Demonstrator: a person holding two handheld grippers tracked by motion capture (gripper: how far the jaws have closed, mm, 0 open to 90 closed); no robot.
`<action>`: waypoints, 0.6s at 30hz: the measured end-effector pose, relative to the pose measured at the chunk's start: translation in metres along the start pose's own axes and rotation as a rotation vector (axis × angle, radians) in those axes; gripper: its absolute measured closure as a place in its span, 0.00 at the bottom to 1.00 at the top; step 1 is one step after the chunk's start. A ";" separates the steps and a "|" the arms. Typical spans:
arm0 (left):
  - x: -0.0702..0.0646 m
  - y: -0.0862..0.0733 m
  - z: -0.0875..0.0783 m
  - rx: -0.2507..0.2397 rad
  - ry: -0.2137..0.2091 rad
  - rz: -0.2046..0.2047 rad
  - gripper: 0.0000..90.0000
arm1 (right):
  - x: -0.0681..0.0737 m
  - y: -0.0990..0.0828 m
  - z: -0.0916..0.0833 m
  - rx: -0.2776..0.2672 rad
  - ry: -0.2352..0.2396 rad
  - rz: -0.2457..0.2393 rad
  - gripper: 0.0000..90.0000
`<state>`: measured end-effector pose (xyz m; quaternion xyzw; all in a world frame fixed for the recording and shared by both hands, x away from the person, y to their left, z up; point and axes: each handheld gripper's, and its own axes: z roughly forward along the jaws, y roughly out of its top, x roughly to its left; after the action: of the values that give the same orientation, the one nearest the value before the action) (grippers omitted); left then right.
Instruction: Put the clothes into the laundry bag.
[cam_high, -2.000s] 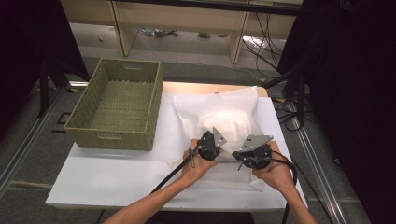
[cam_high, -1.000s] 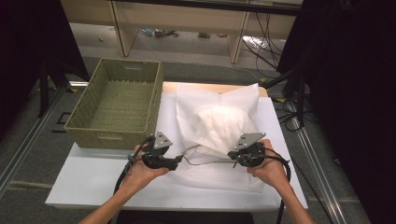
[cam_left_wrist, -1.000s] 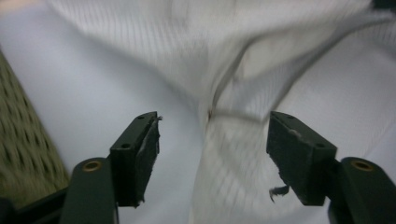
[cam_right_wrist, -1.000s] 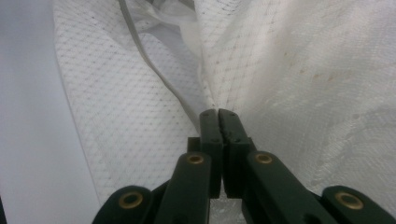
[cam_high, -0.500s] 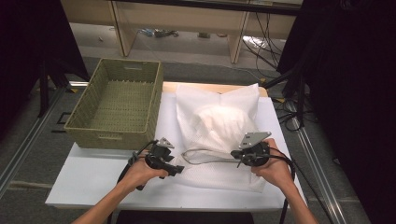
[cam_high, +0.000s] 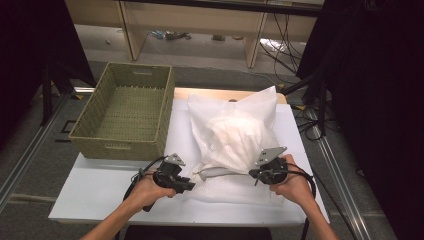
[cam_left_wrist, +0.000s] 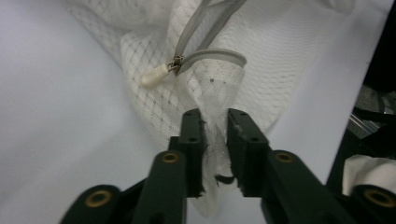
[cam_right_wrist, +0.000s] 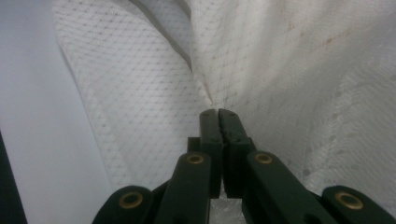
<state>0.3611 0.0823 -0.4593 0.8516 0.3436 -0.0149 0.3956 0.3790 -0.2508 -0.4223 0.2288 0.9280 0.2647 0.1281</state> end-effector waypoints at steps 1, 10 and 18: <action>-0.003 -0.001 -0.004 -0.013 0.011 0.014 0.88 | -0.001 0.001 0.003 -0.001 -0.002 -0.016 1.00; -0.011 -0.023 -0.017 -0.009 0.013 -0.008 0.76 | -0.007 0.001 0.013 0.038 -0.007 -0.027 1.00; 0.012 -0.017 -0.007 0.014 0.066 -0.120 0.50 | -0.007 0.000 0.011 0.033 -0.019 0.002 1.00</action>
<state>0.3587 0.1017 -0.4695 0.8322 0.4068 -0.0132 0.3764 0.3886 -0.2491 -0.4309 0.2342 0.9308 0.2473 0.1329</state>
